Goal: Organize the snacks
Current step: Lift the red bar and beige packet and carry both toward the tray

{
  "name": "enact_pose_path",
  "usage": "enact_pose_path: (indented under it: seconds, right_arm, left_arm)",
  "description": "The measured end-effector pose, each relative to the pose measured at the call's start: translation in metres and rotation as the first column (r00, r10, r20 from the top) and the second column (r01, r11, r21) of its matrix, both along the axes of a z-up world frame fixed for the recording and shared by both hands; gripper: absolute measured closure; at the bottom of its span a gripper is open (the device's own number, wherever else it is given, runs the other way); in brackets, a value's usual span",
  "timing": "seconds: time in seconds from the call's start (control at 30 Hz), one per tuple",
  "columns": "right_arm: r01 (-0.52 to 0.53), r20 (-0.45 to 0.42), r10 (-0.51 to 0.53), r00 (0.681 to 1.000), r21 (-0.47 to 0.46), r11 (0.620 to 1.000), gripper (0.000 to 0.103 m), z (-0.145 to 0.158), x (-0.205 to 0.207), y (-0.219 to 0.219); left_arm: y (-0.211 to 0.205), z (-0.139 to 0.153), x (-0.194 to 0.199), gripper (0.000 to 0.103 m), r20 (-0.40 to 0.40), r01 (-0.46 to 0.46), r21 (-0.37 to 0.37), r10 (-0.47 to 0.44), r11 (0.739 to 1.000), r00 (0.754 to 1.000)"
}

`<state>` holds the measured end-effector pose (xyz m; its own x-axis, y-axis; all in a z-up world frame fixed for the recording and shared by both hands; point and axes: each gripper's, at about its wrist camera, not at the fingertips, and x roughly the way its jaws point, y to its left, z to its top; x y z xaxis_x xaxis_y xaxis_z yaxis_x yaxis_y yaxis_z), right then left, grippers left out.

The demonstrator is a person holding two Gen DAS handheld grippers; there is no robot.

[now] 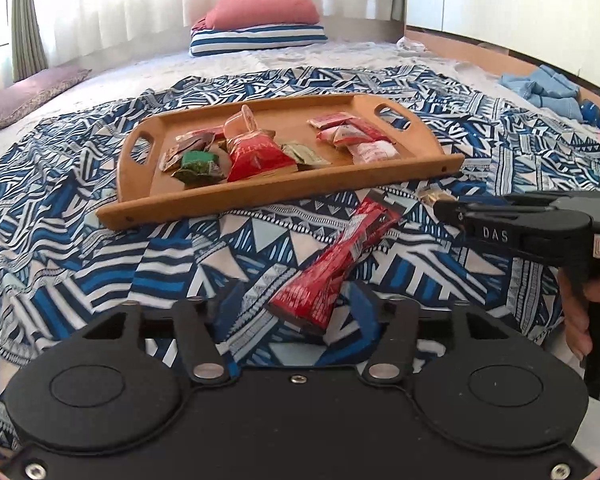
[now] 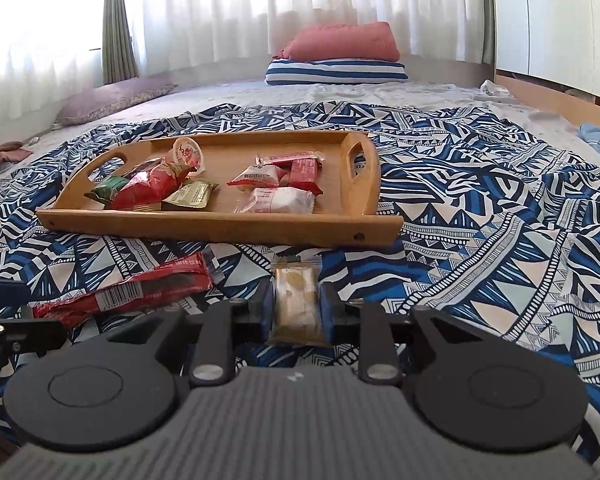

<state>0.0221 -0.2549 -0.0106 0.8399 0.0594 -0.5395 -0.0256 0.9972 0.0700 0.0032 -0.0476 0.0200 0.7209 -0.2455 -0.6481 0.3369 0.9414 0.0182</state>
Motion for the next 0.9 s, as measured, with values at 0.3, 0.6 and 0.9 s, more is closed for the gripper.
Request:
enact_pose_path:
  seconds: [0.3, 0.6, 0.9]
  right_arm:
    - [0.003, -0.004, -0.003, 1.0, -0.006, 1.0, 0.07, -0.001, -0.002, 0.002]
    - [-0.003, -0.005, 0.003, 1.0, -0.013, 1.0, 0.064, -0.002, -0.001, 0.003]
    - [-0.001, -0.006, 0.001, 1.0, -0.015, 1.0, 0.065, -0.002, -0.002, 0.006]
  left_arm:
    - [-0.004, -0.009, 0.027, 0.07, -0.058, 0.011, -0.038, -0.013, 0.999, 0.998]
    - [-0.002, -0.007, 0.013, 0.07, -0.094, 0.024, -0.069, -0.03, 0.997, 0.995]
    - [-0.008, -0.012, 0.021, 0.077, -0.125, 0.001, -0.091, -0.012, 0.996, 0.992]
